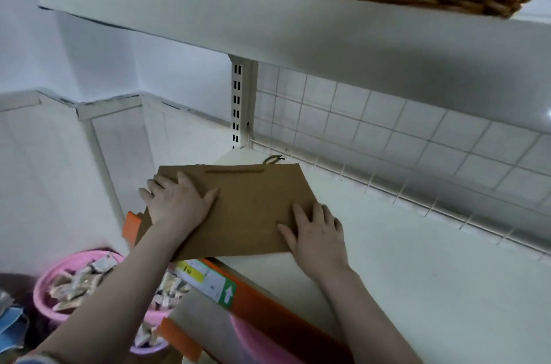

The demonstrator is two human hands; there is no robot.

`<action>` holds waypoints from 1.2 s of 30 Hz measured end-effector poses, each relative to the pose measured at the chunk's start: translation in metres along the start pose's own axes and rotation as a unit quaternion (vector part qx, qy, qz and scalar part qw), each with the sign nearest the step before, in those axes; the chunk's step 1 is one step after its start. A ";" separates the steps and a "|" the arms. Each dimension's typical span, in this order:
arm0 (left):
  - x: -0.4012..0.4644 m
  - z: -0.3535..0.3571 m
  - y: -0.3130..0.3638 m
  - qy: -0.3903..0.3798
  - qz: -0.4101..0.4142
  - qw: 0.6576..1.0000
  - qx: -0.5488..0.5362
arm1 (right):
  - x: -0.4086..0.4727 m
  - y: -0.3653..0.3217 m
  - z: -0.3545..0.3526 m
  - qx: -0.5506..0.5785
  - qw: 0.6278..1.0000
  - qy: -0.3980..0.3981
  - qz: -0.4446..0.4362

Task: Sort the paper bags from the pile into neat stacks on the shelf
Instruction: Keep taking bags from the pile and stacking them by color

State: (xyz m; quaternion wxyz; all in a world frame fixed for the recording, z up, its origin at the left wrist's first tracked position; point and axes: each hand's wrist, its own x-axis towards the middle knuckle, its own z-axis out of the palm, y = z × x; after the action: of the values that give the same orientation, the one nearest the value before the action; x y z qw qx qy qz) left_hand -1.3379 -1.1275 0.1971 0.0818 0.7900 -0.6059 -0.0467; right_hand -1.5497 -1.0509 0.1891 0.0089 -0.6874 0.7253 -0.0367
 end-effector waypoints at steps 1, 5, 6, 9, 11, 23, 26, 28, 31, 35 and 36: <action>0.001 0.000 0.000 -0.004 -0.010 1.000 -0.006 | 0.000 -0.001 0.000 -0.002 1.000 0.003 0.007; 0.003 -0.002 -0.003 -0.017 -0.029 0.998 -0.048 | -0.002 -0.003 0.001 0.009 0.999 0.004 0.034; 0.003 -0.002 -0.004 -0.015 -0.030 0.998 -0.055 | -0.002 -0.003 0.001 0.011 0.999 0.003 0.039; 0.004 -0.004 -0.007 0.008 -0.035 0.995 -0.090 | -0.004 -0.003 -0.001 0.011 0.999 0.004 0.048; 0.003 -0.007 -0.011 0.044 -0.039 0.989 -0.137 | -0.006 -0.003 -0.002 0.012 0.999 0.010 0.051; -0.003 -0.014 -0.024 0.117 -0.025 0.912 -0.393 | -0.010 0.003 -0.008 0.109 0.990 0.041 0.083; -0.011 -0.016 -0.024 0.147 -0.012 0.889 -0.433 | -0.010 0.003 -0.012 0.128 0.984 0.070 0.104; -0.017 -0.015 -0.024 0.160 -0.012 0.883 -0.441 | -0.011 0.006 -0.014 0.171 0.974 0.080 0.128; -0.025 -0.012 -0.022 0.171 -0.012 0.890 -0.423 | -0.013 0.012 -0.018 0.223 0.957 0.087 0.161; -0.039 -0.015 -0.014 0.180 -0.028 0.910 -0.372 | -0.023 0.019 -0.028 0.231 0.949 0.127 0.171; -0.042 -0.017 -0.011 0.184 -0.031 0.914 -0.360 | -0.026 0.020 -0.030 0.226 0.949 0.140 0.168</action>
State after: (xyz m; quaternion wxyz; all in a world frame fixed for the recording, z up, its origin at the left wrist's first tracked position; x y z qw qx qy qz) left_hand -1.3354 -1.0833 0.2107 0.4689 0.7201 -0.4978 -0.1177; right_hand -1.5705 -1.0225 0.2168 0.0684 -0.5236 0.7967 -0.2941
